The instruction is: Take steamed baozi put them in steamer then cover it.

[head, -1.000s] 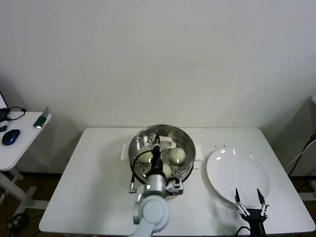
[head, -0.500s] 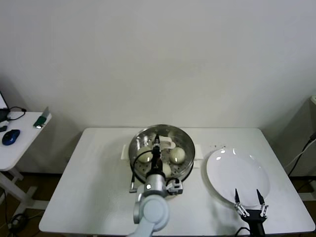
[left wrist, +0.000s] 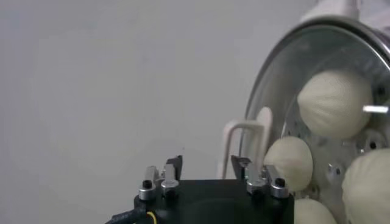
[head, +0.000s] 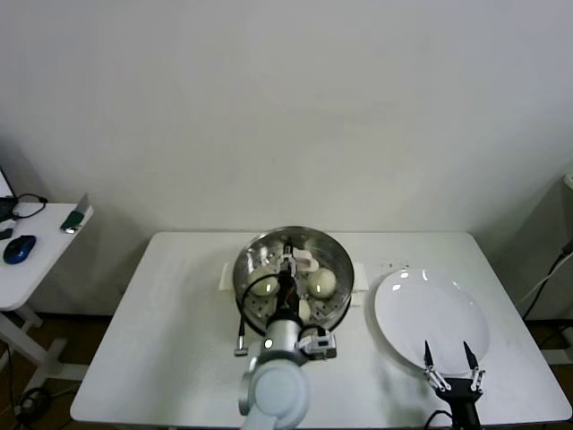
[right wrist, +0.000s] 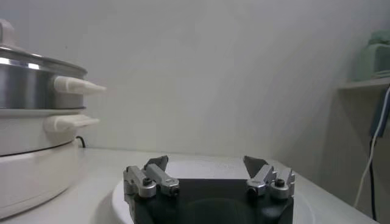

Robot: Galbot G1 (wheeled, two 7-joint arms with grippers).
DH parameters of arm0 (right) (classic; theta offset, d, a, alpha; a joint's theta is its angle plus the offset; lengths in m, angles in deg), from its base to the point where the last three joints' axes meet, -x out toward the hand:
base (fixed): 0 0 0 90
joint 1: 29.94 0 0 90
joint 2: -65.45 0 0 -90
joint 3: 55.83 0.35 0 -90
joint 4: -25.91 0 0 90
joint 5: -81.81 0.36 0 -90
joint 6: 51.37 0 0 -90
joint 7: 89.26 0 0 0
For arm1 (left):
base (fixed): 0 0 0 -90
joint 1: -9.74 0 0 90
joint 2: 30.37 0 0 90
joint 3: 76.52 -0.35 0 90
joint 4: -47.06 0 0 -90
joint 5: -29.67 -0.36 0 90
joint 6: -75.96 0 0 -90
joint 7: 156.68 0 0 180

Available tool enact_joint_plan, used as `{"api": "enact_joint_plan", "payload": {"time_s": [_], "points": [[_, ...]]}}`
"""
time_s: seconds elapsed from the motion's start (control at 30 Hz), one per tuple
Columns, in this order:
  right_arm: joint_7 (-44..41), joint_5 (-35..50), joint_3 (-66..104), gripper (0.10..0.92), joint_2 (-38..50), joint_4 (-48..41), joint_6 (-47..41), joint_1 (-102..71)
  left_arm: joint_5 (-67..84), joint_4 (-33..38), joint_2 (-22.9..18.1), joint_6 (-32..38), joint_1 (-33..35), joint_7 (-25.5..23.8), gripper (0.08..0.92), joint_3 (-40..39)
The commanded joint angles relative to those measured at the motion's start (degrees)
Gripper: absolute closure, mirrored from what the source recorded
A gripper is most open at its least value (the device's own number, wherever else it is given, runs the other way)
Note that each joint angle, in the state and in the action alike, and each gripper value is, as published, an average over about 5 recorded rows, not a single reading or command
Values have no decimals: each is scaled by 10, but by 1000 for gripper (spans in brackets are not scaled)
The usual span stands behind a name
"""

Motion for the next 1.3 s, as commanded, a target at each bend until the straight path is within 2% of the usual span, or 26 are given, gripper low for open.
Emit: {"api": "enact_joint_plan", "payload": {"time_s": [0.03,0.23,0.33,0.47,0.6,0.7,0.8,0.93,1.1,1.3], "points": [[40,2,-3,203,0,9,-36,-1,139,123,100,11,38,6,405,6],[32,12,-4,203,2,28,-36,-5,344,163,143,55,81,84,238,71],[29,17,-4,203,-1,39,-32,-3,461,171,156,99,109,132,189,132],[22,11,-6,203,-8,44,-19,0,609,172,158,168,152,174,178,255],[22,11,-9,203,-11,48,-16,1,793,164,157,218,194,188,177,369],[22,10,-12,203,-11,44,-15,3,918,132,162,269,222,191,177,429],[21,10,-15,203,-11,38,-12,7,1018,82,170,322,248,189,177,446],[22,10,-19,203,-12,33,-9,10,1122,17,185,357,270,172,177,427],[22,10,-23,203,-12,32,-9,10,1136,-76,181,413,253,132,177,389],[23,12,-21,203,-11,33,-10,8,1135,-105,172,427,241,123,177,357]]}}
